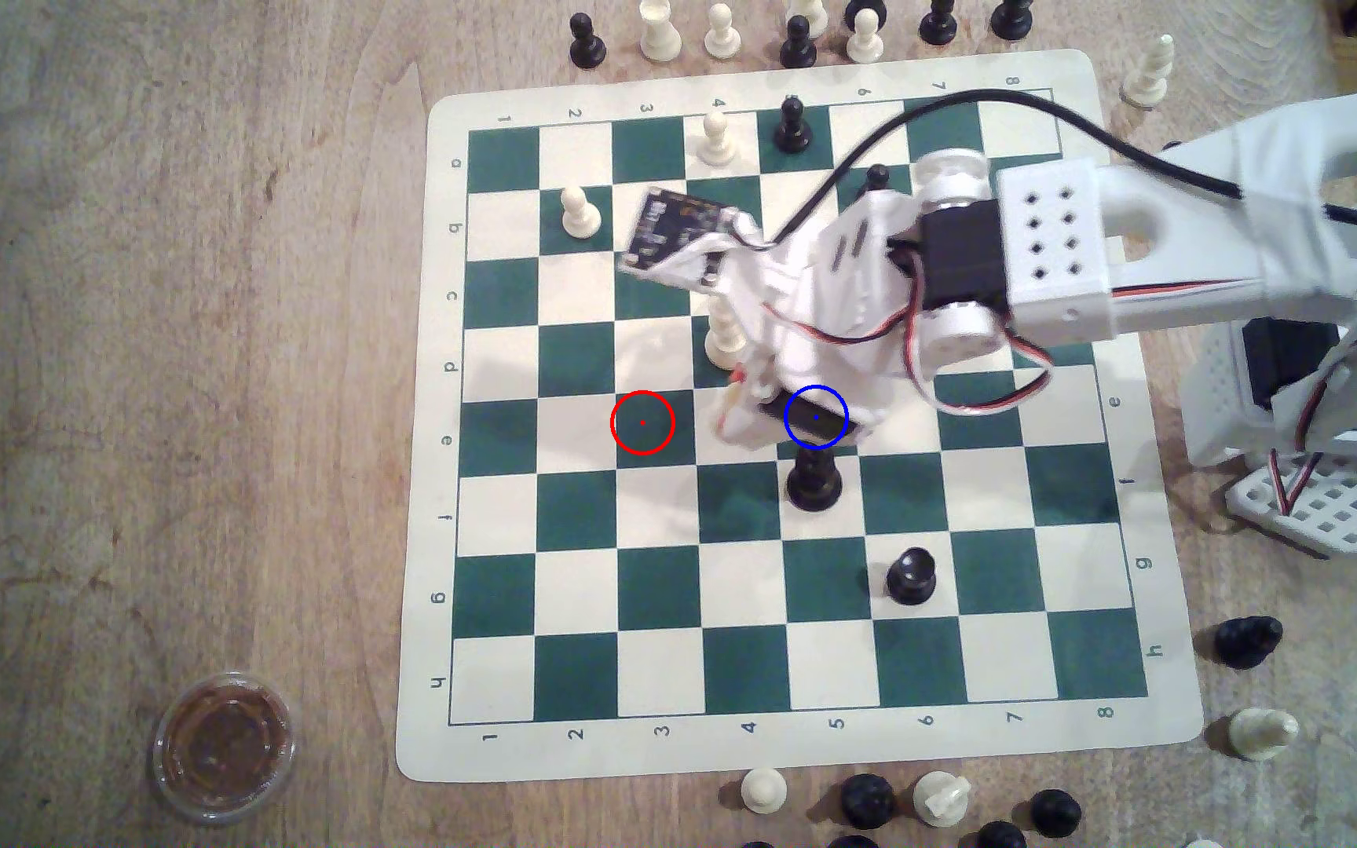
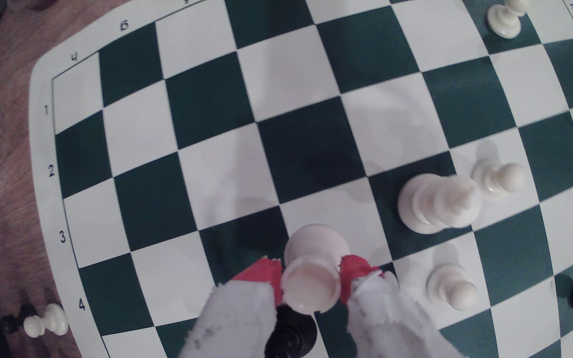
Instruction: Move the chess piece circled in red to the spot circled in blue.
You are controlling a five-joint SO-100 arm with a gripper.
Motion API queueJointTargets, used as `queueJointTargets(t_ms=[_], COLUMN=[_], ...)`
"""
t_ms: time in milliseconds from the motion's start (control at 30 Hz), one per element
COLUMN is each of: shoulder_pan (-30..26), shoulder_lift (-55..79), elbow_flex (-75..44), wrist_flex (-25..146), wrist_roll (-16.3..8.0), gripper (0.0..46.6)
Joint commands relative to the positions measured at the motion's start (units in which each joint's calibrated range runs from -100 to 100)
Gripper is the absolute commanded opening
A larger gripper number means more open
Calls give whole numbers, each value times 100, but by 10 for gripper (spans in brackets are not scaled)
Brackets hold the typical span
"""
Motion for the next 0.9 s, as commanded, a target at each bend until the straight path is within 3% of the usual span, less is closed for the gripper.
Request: queueJointTargets(t_ms=[0,433,867], shoulder_pan=[51,168,152], shoulder_lift=[-791,-1241,-690], elbow_flex=[198,1422,1467], wrist_flex=[-104,-440,-702], wrist_roll=[20,68,117], gripper=[2,2,2])
